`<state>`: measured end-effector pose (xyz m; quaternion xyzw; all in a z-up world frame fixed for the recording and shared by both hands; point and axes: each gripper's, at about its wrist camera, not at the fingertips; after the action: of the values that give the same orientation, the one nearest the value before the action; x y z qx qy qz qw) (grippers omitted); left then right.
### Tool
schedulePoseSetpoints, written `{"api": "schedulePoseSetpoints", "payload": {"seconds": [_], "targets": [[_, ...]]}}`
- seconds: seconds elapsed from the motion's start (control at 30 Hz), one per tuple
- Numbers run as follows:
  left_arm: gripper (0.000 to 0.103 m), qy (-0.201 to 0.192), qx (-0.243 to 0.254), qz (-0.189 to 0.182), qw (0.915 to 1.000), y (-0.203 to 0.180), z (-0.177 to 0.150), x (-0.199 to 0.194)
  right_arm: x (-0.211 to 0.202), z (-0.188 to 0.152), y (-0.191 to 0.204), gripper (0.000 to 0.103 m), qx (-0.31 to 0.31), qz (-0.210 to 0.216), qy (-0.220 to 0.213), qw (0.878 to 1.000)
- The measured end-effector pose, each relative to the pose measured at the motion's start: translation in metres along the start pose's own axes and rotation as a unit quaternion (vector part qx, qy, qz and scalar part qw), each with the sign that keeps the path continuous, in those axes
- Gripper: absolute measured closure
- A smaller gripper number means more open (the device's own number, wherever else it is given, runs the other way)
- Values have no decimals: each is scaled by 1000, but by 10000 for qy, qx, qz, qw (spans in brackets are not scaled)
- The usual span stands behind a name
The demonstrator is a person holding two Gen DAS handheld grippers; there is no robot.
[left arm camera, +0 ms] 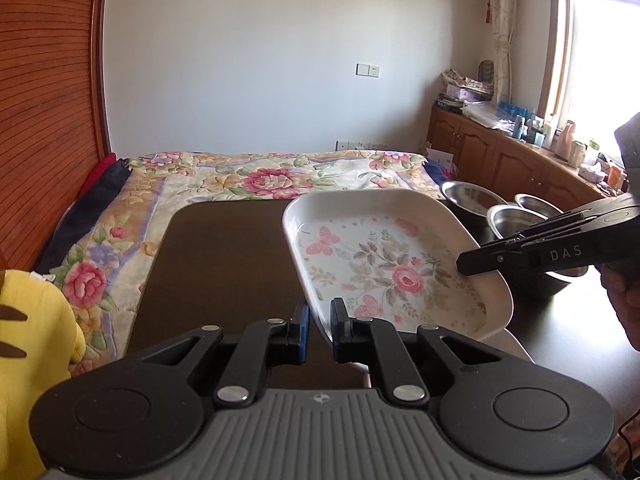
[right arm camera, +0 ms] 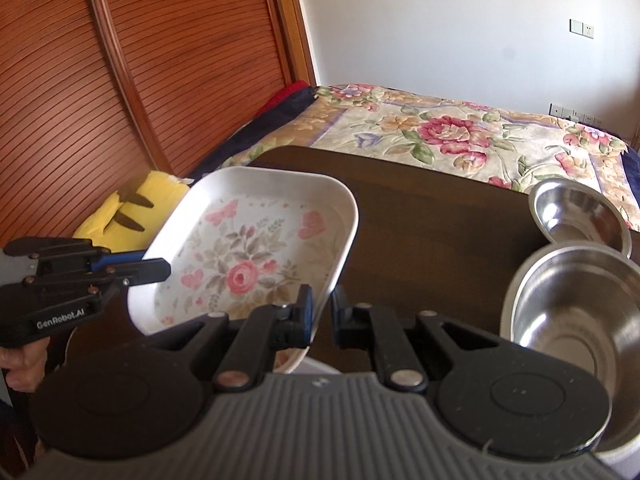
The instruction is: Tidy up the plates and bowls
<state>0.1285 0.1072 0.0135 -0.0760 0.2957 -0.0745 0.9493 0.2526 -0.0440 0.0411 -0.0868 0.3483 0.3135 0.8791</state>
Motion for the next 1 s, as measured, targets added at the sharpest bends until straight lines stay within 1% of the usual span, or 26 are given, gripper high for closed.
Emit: {"api": "schedulePoseSetpoints", "payload": {"seconds": [0.3, 0.5, 0.7, 1.0], "targets": [[91, 50, 13, -103, 9999, -17, -23, -13, -17, -26, 1, 92, -13, -38, 25, 10000], [90, 180, 0, -173, 9997, -26, -42, -17, -24, -45, 1, 92, 19, -75, 55, 10000], [90, 284, -23, -222, 9993, -30, -52, -20, -31, -58, 5, 92, -8, -112, 35, 9999], [90, 407, 27, -259, 9988, -34, -62, -22, -36, -69, 8, 91, -37, -128, 47, 9999]]}}
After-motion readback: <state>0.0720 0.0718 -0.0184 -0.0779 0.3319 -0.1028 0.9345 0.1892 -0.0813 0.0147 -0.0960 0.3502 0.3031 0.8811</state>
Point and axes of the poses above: each gripper's, at about its wrist camera, not at the fingertips, and x roughly the way its jaws point, y to its left, z to its top, and after that the axes turned 8 degrees about -x, right-handed
